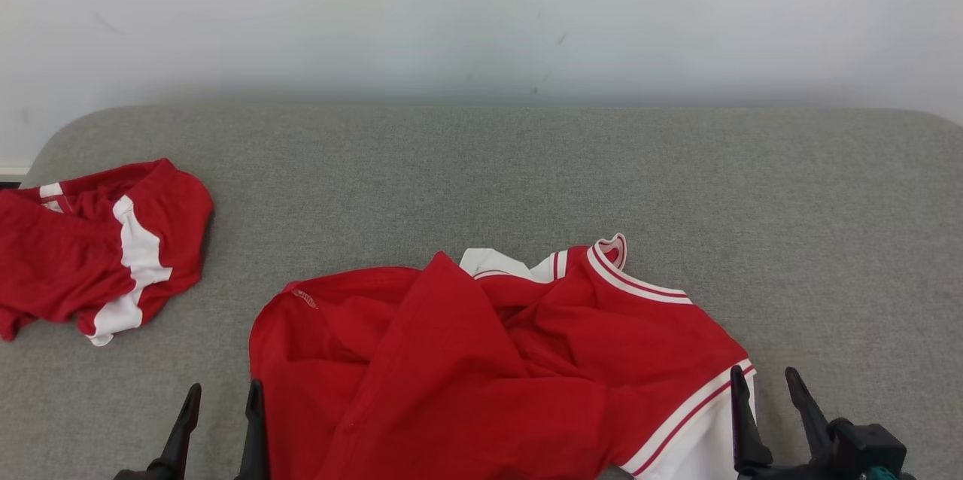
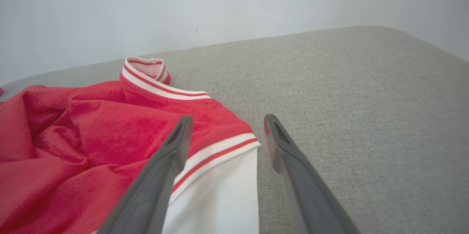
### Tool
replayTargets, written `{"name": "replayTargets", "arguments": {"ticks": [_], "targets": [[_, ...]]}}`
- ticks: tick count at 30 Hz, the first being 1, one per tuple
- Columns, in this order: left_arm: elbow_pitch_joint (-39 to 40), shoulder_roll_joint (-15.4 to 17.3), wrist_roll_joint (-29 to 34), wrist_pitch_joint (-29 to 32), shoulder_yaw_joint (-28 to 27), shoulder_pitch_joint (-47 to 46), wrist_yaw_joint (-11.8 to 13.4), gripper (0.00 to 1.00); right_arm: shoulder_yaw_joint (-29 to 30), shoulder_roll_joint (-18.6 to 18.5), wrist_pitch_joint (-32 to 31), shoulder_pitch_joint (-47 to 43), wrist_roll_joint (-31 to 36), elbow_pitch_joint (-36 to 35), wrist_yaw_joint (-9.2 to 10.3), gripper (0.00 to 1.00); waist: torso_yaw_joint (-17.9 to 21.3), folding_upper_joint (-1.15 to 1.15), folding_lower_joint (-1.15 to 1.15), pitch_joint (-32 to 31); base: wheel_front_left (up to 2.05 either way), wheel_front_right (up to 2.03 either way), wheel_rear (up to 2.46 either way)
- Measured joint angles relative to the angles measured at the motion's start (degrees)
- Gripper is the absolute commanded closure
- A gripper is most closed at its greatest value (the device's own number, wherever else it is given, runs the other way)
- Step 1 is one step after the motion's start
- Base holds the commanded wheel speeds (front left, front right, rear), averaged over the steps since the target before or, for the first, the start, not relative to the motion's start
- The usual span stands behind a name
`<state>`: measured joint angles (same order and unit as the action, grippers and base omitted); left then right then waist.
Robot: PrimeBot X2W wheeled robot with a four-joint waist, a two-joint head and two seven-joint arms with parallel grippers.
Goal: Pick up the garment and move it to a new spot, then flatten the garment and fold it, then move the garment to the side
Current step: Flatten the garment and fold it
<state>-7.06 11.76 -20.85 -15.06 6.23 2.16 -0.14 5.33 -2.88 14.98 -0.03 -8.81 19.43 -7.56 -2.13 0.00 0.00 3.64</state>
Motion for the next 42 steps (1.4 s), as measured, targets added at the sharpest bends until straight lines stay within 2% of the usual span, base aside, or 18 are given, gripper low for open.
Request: {"name": "replayTargets", "arguments": {"ticks": [5,10,15,23,29,30,31,37,42], "targets": [[-3.1,-2.6,4.8,0.0,-3.4,-0.2,-3.0,0.0,0.7,0.0,0.0,3.1,3.0,0.6,0.0,0.0,-0.5,0.0,0.0,0.4,0.0,0.0,0.0],[-3.7,-4.5,8.2,0.0,-5.5,-0.2,-5.0,0.0,0.9,0.0,0.0,7.7,6.8,5.1,0.0,0.0,-1.1,0.0,0.0,0.9,0.0,0.0,0.0],[-4.4,-5.9,10.3,0.0,-6.5,-0.4,-6.3,0.0,1.1,-0.9,-1.8,14.8,10.3,16.2,0.0,0.0,-1.9,0.0,0.0,1.2,0.0,0.0,0.0],[-5.5,-6.9,11.3,0.0,-6.2,-1.3,-7.0,0.0,0.0,-5.9,-8.6,23.7,9.5,29.5,0.0,0.0,-3.9,0.0,0.0,1.6,0.0,0.0,0.0],[-6.2,-7.4,11.3,0.0,-6.1,-1.3,-7.3,0.0,-4.0,-7.2,-11.9,25.8,5.2,34.3,0.01,0.01,-4.5,0.0,0.0,1.0,0.0,0.0,0.0],[-6.3,-7.5,11.3,0.0,-6.0,-1.3,-7.3,0.0,-4.9,-7.3,-12.0,25.9,4.3,34.7,0.01,0.59,-4.5,0.0,0.0,0.8,0.0,0.0,0.0],[-6.4,-7.5,11.4,0.0,-6.0,-1.2,-7.3,0.0,-5.9,-7.4,-12.0,25.9,3.6,34.8,0.01,1.0,-4.5,0.0,0.0,0.7,0.0,0.0,0.0],[-6.7,-7.6,11.3,0.0,-4.8,-0.8,-7.4,0.0,-10.6,-8.7,-13.0,25.9,-2.1,34.9,0.0,1.0,-3.6,0.0,0.0,-0.4,0.0,0.0,0.0],[-6.9,-7.6,11.2,0.0,-4.0,-0.5,-7.4,0.0,-9.5,-13.6,-11.3,25.9,-4.8,33.9,0.0,1.0,-2.6,0.0,0.0,-1.3,0.0,0.0,0.0]]}}
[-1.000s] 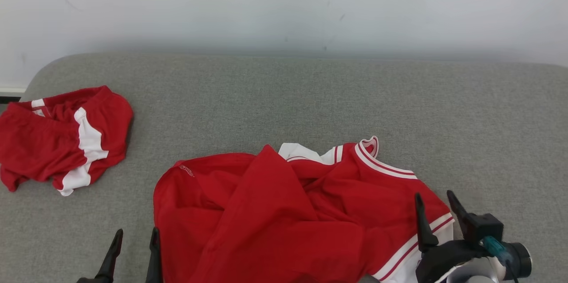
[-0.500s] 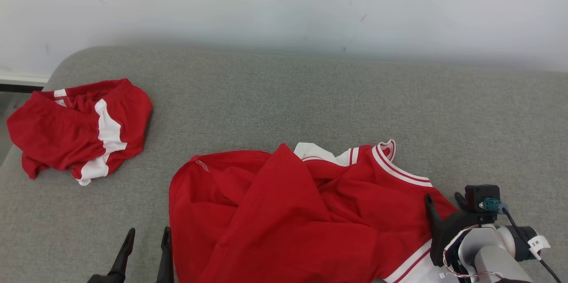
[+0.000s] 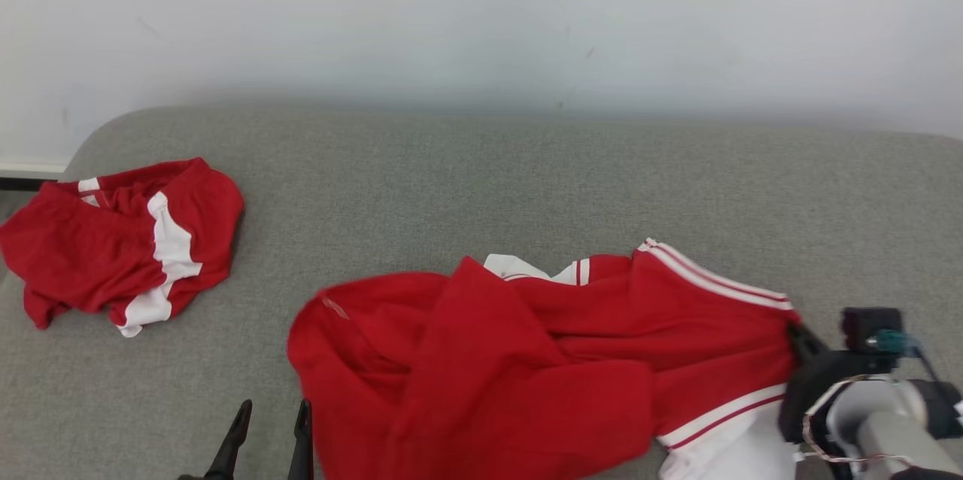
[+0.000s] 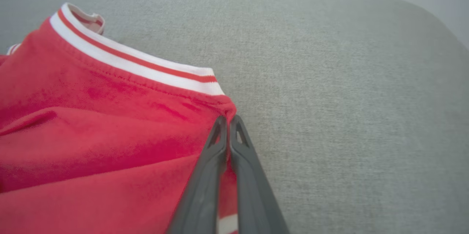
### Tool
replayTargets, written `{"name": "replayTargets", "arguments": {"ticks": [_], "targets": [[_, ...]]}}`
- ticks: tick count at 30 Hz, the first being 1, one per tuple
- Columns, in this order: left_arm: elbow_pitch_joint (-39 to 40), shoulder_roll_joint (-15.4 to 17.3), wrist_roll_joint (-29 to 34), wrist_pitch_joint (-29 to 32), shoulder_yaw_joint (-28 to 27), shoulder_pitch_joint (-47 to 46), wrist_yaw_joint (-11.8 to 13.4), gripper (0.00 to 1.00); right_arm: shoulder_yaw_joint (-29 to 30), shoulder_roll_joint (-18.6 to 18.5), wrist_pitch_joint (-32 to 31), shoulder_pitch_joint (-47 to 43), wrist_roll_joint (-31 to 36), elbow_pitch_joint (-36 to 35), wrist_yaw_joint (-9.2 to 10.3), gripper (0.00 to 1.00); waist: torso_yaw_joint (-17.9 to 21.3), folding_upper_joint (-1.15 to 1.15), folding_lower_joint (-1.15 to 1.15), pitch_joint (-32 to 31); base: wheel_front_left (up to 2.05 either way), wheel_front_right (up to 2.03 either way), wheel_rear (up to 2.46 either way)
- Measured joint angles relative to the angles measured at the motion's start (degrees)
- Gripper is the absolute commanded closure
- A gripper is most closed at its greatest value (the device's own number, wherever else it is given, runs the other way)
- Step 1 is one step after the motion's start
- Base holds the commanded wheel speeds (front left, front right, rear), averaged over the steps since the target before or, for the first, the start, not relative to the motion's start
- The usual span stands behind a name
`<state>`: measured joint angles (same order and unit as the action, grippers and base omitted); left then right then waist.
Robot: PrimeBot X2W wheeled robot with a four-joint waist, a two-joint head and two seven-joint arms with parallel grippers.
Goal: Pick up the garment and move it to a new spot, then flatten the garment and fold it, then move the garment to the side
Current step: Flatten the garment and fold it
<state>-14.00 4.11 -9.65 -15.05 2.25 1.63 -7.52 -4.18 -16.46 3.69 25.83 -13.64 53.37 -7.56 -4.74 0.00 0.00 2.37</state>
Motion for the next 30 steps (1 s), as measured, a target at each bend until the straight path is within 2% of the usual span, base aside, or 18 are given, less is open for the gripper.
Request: {"name": "replayTargets", "arguments": {"ticks": [9,10,11,17,23,30], "targets": [[-0.2,-0.4,-0.3,0.0,0.0,1.0,0.0,0.0,6.6,-6.0,0.6,-6.0,-1.4,-1.3,0.0,1.0,2.1,0.0,0.0,-1.2,0.0,0.0,0.0],[-0.2,-0.5,-0.4,0.0,0.0,1.1,0.0,0.0,7.1,-6.1,0.5,-6.7,-1.4,-1.7,0.0,0.9,2.3,0.0,0.0,-1.2,0.0,0.0,0.0],[-0.2,-0.5,-0.5,0.0,-0.1,1.1,0.0,0.0,7.5,-6.0,0.5,-7.3,-1.4,-2.3,0.0,0.0,2.6,0.0,0.0,-1.2,0.0,0.0,0.0],[-0.3,-0.7,-0.8,0.0,0.3,0.9,0.0,0.0,8.7,-5.1,1.3,-7.1,1.5,-8.4,0.0,0.0,3.2,0.0,0.0,-0.4,0.0,0.0,0.0],[-0.3,-0.7,-0.8,0.0,1.0,0.1,0.0,0.0,5.9,-2.4,-2.9,-3.0,4.4,-15.1,0.0,0.0,2.0,0.0,0.0,-0.1,0.0,0.0,0.0],[-0.4,-0.7,-1.0,0.0,1.6,-1.1,0.0,0.0,1.6,-1.4,-9.6,2.4,5.2,-14.2,0.0,0.0,-0.9,0.0,0.0,0.9,0.0,0.0,0.0]]}}
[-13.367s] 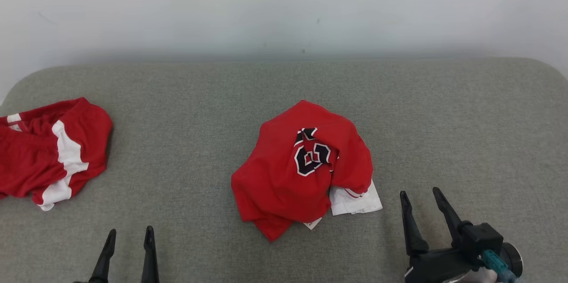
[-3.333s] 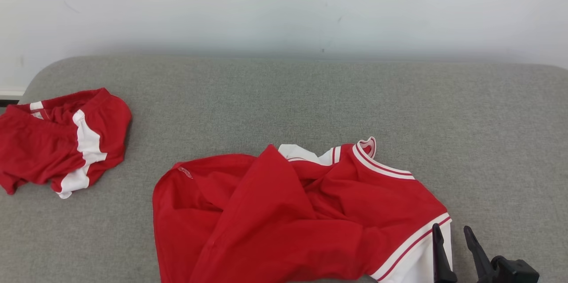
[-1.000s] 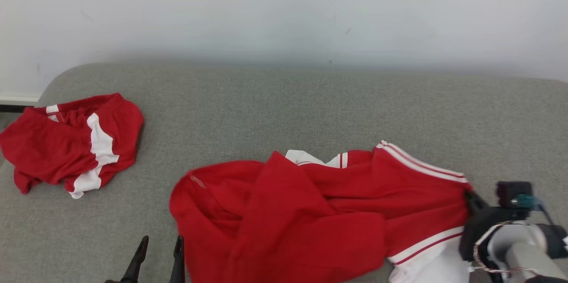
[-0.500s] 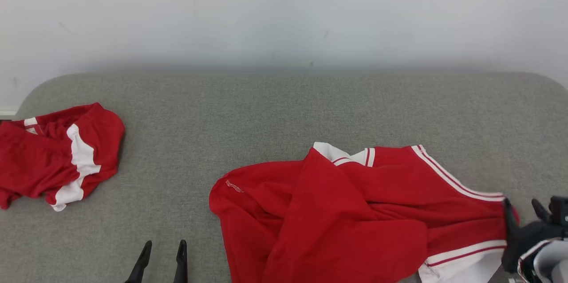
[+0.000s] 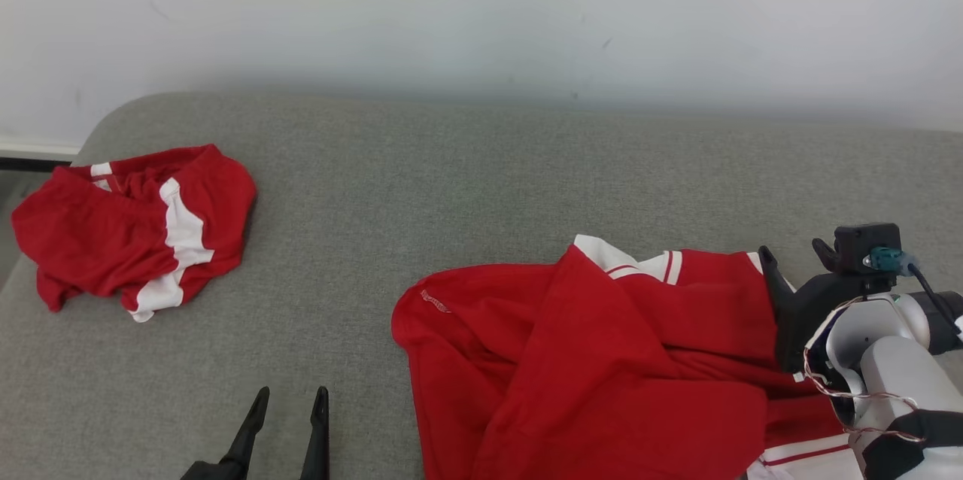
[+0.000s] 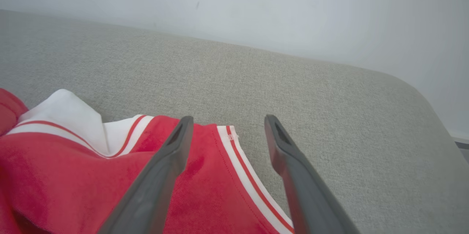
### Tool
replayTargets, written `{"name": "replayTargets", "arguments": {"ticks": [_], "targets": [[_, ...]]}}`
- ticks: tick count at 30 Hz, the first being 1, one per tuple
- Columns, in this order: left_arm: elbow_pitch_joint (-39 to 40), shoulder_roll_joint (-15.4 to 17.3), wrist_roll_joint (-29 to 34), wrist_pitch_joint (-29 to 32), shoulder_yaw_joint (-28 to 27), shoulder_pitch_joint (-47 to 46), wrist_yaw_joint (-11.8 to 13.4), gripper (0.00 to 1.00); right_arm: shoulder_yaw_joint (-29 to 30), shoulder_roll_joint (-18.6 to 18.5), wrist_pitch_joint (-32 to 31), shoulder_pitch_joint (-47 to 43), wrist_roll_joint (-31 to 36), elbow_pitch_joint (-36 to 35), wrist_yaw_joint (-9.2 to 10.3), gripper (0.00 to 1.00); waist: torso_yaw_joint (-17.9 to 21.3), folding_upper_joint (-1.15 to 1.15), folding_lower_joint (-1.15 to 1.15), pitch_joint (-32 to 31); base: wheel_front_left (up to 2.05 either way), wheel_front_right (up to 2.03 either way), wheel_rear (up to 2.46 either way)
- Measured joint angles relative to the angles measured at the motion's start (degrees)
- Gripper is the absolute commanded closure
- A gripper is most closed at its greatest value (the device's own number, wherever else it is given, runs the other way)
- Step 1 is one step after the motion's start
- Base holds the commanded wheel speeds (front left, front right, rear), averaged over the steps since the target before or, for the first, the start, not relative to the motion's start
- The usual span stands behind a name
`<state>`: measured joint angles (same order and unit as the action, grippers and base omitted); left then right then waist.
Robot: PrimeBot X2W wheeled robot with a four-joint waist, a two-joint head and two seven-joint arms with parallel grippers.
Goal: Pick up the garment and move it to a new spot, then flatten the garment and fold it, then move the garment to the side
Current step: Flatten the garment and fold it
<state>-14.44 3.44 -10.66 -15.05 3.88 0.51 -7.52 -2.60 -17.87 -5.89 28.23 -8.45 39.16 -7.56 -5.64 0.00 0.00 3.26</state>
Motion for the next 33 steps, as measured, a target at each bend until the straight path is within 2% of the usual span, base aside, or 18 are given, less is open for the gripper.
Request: {"name": "replayTargets", "arguments": {"ticks": [8,17,18,19,26,33], "targets": [[0.1,0.1,-1.1,0.0,0.7,-1.9,0.0,0.0,0.0,-1.7,-3.0,4.7,1.2,6.4,0.0,0.0,-2.9,0.0,-0.01,3.2,0.0,0.0,0.0],[0.1,0.6,-2.0,0.0,0.5,-3.4,0.0,0.0,0.3,-0.9,-4.0,7.3,2.4,12.6,0.0,0.0,-4.4,0.0,-0.01,6.9,0.0,0.0,0.0],[0.1,0.7,-2.0,0.0,0.6,-3.6,0.0,0.0,0.1,-0.8,-4.0,7.7,2.4,13.0,0.0,0.55,-4.3,-0.01,-0.01,7.0,0.0,0.0,0.0],[0.1,0.7,-2.0,0.0,0.6,-3.8,0.0,0.0,0.0,-0.8,-3.9,8.1,2.3,13.3,0.0,1.0,-4.2,-0.01,-0.01,7.1,0.0,0.0,0.0],[0.2,0.6,-2.3,0.0,1.3,-4.7,0.0,0.0,-1.2,-1.1,-2.8,11.4,2.2,14.5,0.0,1.0,-3.8,-0.01,0.0,7.8,0.0,0.0,0.0],[0.3,0.7,-2.9,0.0,2.8,-5.6,0.0,0.0,5.0,-3.2,0.6,19.9,3.3,15.3,0.0,1.0,-4.2,-0.01,0.0,9.6,0.0,0.0,0.0]]}}
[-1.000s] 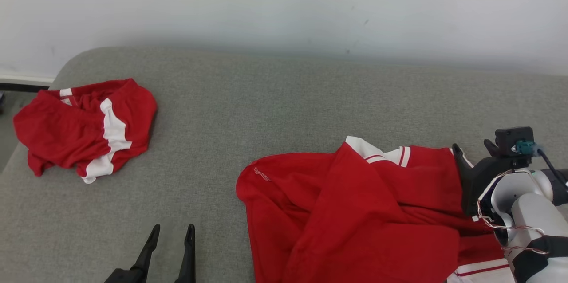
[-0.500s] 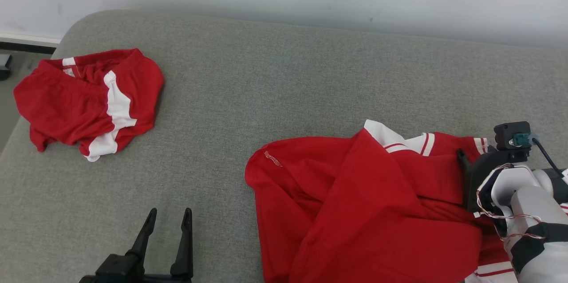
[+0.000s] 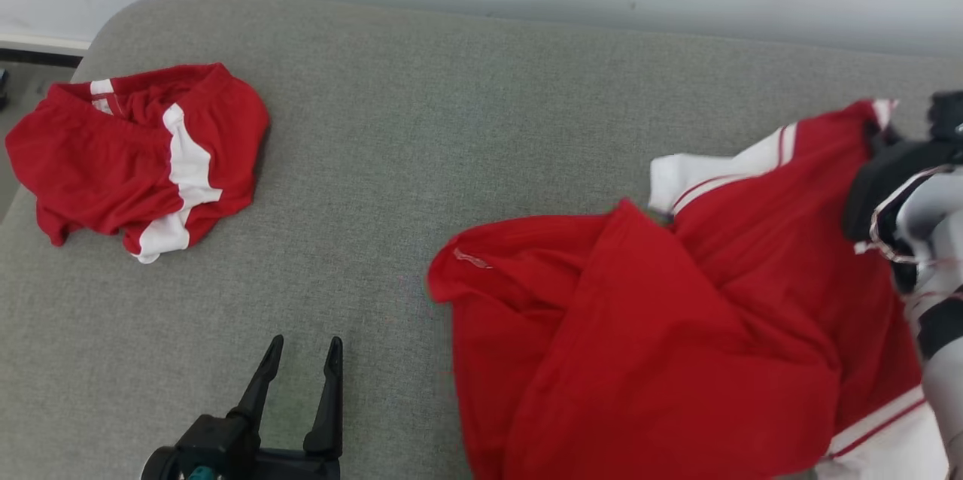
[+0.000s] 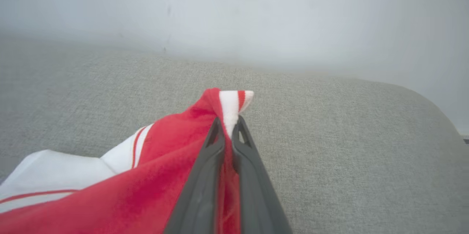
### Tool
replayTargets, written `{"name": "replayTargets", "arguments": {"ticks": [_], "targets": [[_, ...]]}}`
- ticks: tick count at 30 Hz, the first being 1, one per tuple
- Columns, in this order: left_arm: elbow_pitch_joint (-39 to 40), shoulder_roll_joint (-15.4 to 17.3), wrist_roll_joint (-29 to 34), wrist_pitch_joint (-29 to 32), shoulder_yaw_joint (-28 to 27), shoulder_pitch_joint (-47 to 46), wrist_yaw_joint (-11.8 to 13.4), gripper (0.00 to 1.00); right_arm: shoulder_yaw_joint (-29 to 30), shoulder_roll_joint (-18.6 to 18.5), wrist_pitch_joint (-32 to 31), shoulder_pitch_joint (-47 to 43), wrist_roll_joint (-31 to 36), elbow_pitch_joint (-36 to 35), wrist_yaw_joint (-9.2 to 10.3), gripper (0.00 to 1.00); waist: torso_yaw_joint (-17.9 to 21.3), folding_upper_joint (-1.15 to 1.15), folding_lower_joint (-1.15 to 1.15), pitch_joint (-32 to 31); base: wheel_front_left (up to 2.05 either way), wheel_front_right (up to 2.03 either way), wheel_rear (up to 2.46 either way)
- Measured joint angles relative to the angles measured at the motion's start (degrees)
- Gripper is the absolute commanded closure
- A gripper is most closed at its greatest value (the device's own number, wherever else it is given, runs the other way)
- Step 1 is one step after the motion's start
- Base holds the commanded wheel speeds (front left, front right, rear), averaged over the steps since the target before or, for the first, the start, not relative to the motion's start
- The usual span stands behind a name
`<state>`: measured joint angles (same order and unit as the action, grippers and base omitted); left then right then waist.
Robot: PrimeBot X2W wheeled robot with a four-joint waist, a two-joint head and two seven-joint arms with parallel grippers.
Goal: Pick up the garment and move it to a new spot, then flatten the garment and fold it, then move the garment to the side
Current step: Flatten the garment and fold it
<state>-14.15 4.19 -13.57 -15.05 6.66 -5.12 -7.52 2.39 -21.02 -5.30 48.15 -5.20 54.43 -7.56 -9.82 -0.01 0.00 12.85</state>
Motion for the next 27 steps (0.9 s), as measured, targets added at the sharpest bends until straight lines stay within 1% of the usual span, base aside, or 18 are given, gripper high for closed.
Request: {"name": "replayTargets", "arguments": {"ticks": [5,9,10,11,12,14,17,19,20,23,27], "targets": [[-0.2,0.2,-0.4,0.0,0.7,-1.1,0.0,0.0,7.7,-0.6,3.5,4.3,4.6,0.6,0.0,1.0,-1.0,0.0,0.0,0.9,0.0,0.0,0.0],[-0.4,0.2,-0.6,0.0,0.9,-1.2,0.0,0.0,13.0,-0.9,5.7,4.8,9.4,2.0,0.0,1.0,-1.8,0.0,0.0,1.2,0.0,0.0,0.0],[-0.5,0.2,-0.6,0.0,0.9,-1.2,0.0,0.0,13.8,-0.6,6.1,4.8,10.2,2.3,0.0,0.97,-1.9,0.0,0.0,1.1,0.0,0.0,0.0],[-0.6,0.2,-0.6,0.0,0.9,-1.2,0.0,0.0,14.6,-0.1,6.6,4.7,10.9,2.7,0.0,0.57,-2.0,0.0,0.0,1.0,0.0,0.0,0.0],[-0.7,0.2,-0.6,0.0,0.9,-1.2,0.0,0.0,15.1,0.4,6.9,4.6,11.8,3.1,0.0,0.0,-1.9,0.0,0.0,0.8,0.0,0.0,0.0],[-0.7,0.3,-0.6,0.0,0.8,-1.0,0.0,0.0,15.9,1.1,8.5,4.3,13.3,3.5,0.0,0.0,-1.8,0.0,0.0,0.4,0.0,0.0,0.0],[-0.8,0.3,-0.5,0.0,0.9,-0.8,0.0,0.0,16.0,0.9,12.1,3.4,16.2,3.0,0.0,0.0,-1.3,0.0,0.0,-0.4,0.0,0.0,0.0],[-0.8,0.3,-0.4,0.0,0.7,-0.5,0.0,0.0,16.6,1.7,14.8,2.9,16.9,2.2,0.0,0.0,-0.9,0.0,0.0,-1.1,0.0,0.0,0.0],[-0.8,0.3,-0.4,0.0,0.7,-0.5,0.0,0.0,16.6,1.7,14.8,2.9,16.9,2.2,0.0,0.0,-0.9,0.0,0.0,-1.1,0.0,0.0,0.0],[-0.7,0.3,0.0,0.0,0.2,0.4,0.0,0.0,16.8,3.7,18.1,1.1,17.4,0.5,0.0,0.0,0.0,0.0,0.0,-2.3,0.0,0.0,0.0],[-0.5,0.4,0.5,0.0,-0.3,1.4,0.0,0.0,15.2,6.6,20.0,-2.9,16.8,-3.5,0.0,0.0,1.7,0.0,0.01,-3.7,0.0,0.0,0.0]]}}
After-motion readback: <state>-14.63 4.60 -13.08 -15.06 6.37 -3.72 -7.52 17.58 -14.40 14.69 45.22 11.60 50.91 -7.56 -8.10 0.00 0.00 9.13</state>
